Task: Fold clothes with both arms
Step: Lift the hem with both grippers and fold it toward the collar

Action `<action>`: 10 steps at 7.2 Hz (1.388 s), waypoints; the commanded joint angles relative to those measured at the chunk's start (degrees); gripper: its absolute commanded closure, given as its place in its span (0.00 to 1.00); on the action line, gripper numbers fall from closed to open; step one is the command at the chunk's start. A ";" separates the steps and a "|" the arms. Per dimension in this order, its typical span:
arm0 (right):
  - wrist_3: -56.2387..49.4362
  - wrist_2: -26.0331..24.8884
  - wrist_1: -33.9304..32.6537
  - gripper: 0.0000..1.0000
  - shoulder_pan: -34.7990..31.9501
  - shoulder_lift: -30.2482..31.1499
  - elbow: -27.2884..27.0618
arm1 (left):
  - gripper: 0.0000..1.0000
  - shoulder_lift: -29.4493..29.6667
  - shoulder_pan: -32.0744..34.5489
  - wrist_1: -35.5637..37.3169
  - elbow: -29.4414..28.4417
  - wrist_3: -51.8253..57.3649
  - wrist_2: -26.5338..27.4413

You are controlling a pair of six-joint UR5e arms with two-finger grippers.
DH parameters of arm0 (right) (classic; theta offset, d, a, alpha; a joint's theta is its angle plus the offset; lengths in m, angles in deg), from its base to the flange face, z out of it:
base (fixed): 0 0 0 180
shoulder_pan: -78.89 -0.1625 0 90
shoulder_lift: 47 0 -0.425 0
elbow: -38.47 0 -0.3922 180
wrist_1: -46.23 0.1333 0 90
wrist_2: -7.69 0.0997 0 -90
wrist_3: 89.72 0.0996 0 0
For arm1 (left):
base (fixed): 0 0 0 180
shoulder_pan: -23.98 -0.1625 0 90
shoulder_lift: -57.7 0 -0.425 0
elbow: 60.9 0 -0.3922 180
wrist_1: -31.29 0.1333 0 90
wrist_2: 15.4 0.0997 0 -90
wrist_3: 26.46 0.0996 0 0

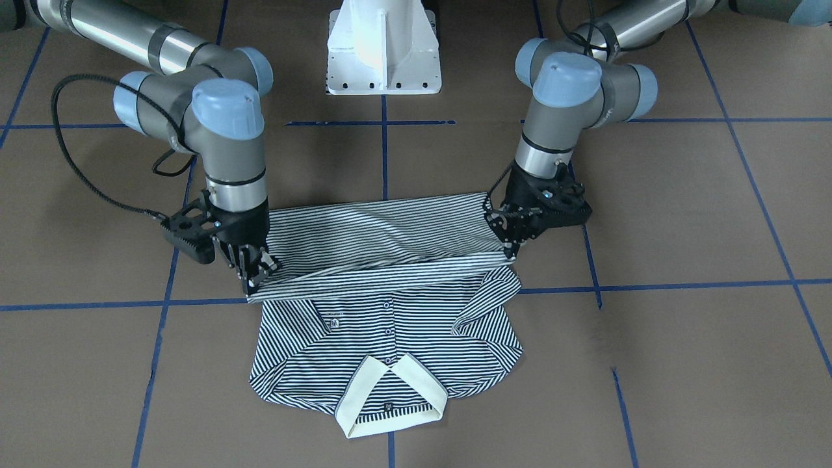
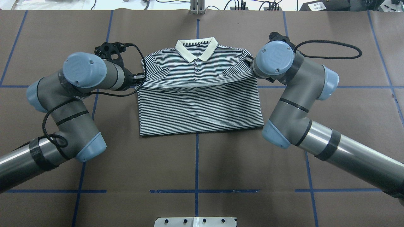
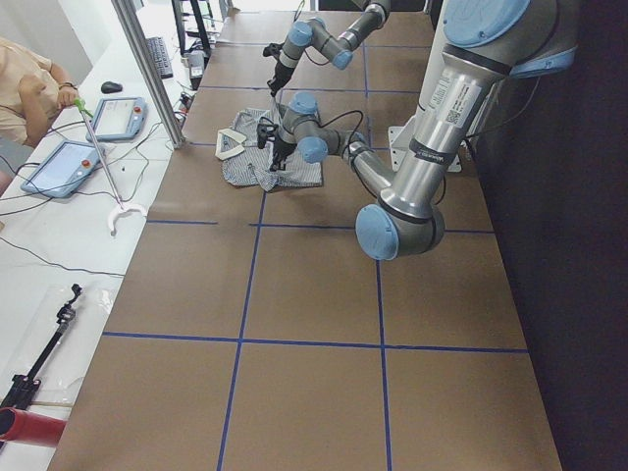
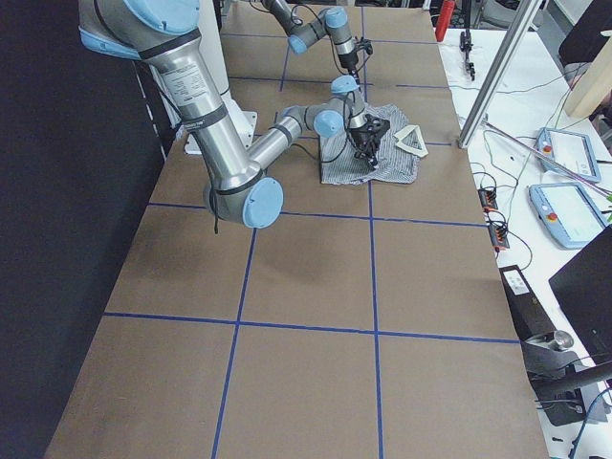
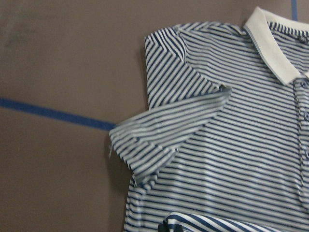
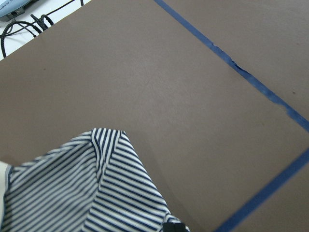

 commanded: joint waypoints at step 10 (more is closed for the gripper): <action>-4.81 2.57 7.82 1.00 -4.85 -10.87 20.70 | 1.00 11.22 4.27 -9.18 -20.99 4.29 4.19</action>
